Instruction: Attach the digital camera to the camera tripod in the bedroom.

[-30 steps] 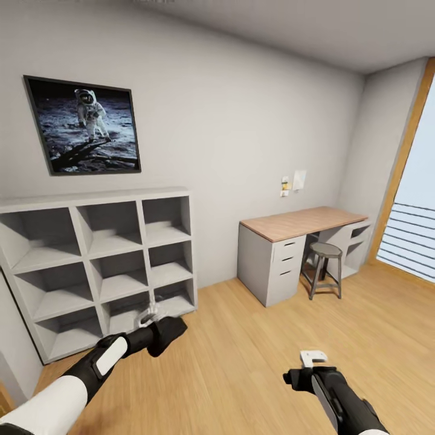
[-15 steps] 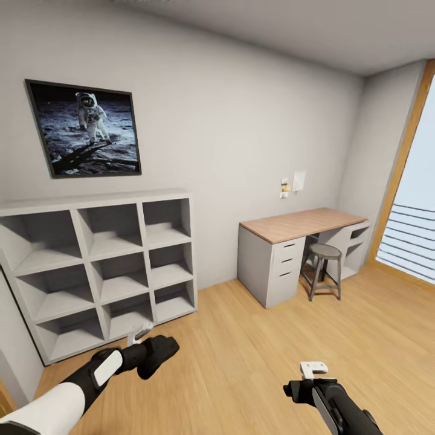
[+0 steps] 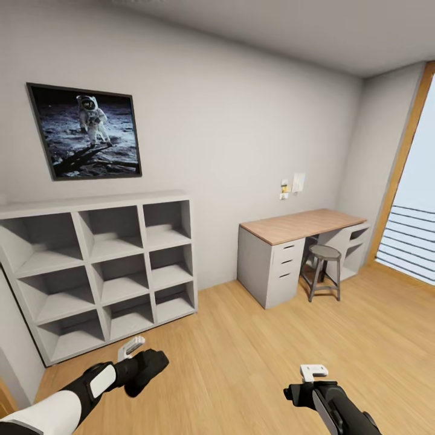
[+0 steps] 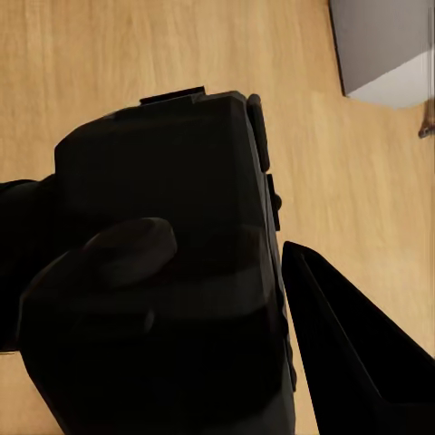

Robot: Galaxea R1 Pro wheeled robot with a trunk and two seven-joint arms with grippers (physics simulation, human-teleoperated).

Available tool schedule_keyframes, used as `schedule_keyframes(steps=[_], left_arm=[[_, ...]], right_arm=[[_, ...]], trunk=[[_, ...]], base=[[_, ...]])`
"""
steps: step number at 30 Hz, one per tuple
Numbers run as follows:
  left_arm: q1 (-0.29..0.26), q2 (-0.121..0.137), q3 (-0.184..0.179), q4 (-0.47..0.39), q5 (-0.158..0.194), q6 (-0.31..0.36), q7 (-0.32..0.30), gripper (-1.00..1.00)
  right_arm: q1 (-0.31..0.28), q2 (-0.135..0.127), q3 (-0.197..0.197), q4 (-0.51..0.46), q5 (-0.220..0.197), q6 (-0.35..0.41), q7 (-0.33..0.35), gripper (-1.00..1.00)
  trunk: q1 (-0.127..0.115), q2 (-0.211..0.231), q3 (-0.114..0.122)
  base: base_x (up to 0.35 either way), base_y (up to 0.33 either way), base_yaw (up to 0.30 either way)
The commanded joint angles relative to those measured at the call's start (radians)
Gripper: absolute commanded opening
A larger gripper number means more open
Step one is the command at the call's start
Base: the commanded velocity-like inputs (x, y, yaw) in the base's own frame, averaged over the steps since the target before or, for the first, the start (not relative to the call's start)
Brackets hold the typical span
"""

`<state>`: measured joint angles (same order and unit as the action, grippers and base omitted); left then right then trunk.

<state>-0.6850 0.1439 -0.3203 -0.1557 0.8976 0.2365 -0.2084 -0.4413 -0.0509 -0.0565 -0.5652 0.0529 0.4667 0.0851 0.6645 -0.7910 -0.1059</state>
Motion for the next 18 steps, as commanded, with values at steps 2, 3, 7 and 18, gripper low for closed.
schedule_keyframes(steps=[2,3,7,18], left_arm=[[-0.001,-0.001,-0.007,-0.008,0.008,0.003,-0.003,-1.0],[-0.001,-0.001,-0.006,-0.013,0.009,0.003,-0.003,-1.0],[-0.001,-0.001,-0.004,-0.111,0.01,0.011,-0.005,-1.0],[-0.001,-0.002,0.03,-0.464,0.045,0.114,-0.02,-1.0]], right_arm=[[0.0,0.0,-0.005,-0.003,0.007,0.006,0.01,1.0],[0.0,0.001,-0.006,-0.005,0.007,0.007,0.011,1.0],[0.0,0.0,-0.006,-0.018,0.01,0.012,0.015,1.0],[0.0,-0.008,-0.005,-0.275,0.007,0.151,0.023,1.0]], trunk=[[-0.008,0.013,0.005],[-0.011,0.02,0.008],[-0.027,0.048,0.02],[-0.069,0.125,0.055]], base=[[0.0,0.0,0.0],[0.0,0.0,0.0],[0.0,0.0,0.0],[0.0,0.0,0.0]])
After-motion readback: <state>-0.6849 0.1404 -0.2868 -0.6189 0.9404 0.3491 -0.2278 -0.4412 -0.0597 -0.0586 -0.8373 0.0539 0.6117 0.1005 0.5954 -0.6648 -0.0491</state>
